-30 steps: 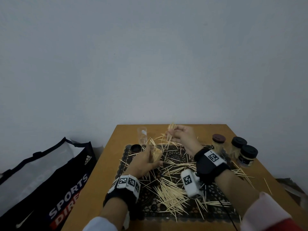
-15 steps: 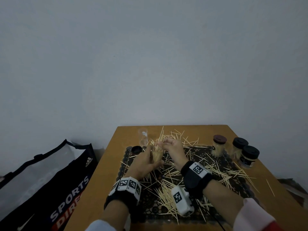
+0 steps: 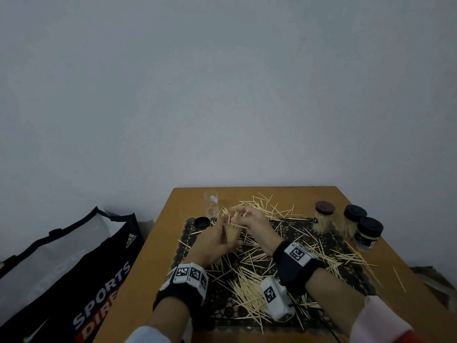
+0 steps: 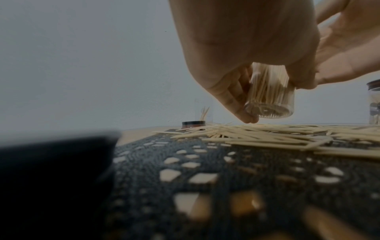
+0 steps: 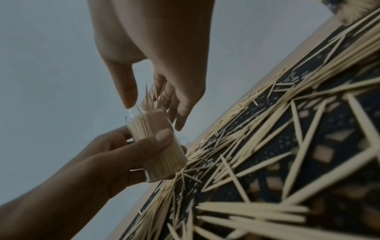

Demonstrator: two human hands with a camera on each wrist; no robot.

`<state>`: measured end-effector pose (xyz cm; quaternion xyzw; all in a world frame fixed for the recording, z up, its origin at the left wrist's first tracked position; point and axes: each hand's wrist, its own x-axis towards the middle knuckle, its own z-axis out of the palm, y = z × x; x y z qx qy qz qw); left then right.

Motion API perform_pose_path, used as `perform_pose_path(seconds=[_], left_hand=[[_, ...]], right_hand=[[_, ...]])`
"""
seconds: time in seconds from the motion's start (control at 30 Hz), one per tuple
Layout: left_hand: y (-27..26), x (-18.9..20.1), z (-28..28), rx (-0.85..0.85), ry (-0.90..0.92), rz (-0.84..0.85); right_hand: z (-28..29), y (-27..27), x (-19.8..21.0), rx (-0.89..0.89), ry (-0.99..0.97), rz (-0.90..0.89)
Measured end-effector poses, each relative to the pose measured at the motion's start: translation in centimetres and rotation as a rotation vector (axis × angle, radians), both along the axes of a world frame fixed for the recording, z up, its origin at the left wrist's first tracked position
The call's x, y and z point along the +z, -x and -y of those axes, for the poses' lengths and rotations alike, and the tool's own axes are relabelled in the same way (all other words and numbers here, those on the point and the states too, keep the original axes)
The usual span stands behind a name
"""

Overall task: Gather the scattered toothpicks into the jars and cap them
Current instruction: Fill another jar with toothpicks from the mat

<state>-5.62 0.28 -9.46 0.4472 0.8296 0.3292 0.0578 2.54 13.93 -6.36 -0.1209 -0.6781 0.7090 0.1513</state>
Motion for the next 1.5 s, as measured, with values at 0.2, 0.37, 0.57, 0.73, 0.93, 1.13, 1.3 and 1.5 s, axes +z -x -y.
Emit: perform_pose_path(seconds=[0.2, 0.37, 0.57, 0.73, 0.93, 1.13, 1.3, 1.5], left_hand=[[-0.6, 0.4, 0.1, -0.020, -0.001, -0.028], [-0.4, 0.4, 0.0, -0.016, -0.024, -0.034], [-0.5, 0.5, 0.0, 0.004, -0.034, -0.044], [-0.5, 0.5, 0.0, -0.005, -0.033, -0.074], [-0.2, 0.3, 0.0, 0.069, -0.011, -0.089], [0.1, 0.2, 0.1, 0.095, 0.003, -0.098], [0.3, -0.1, 0.1, 0.099, 0.009, -0.086], [0.4, -0.3, 0.0, 0.049, 0.055, -0.086]], right_hand=[[0.9, 0.1, 0.8, -0.016, -0.200, -0.044], [1.4, 0.6, 0.2, -0.037, -0.423, -0.023], [0.8, 0.4, 0.9, 0.039, -0.332, -0.022], [0.0, 0.9, 0.5, -0.036, -0.386, -0.057], [-0.9, 0.9, 0.4, -0.004, -0.427, -0.030], [-1.9, -0.1, 2.2, 0.239, -0.537, 0.117], [-3.0, -0.8, 3.0, 0.335, -0.598, 0.174], [-4.0, -0.5, 2.7, 0.054, -0.465, 0.058]])
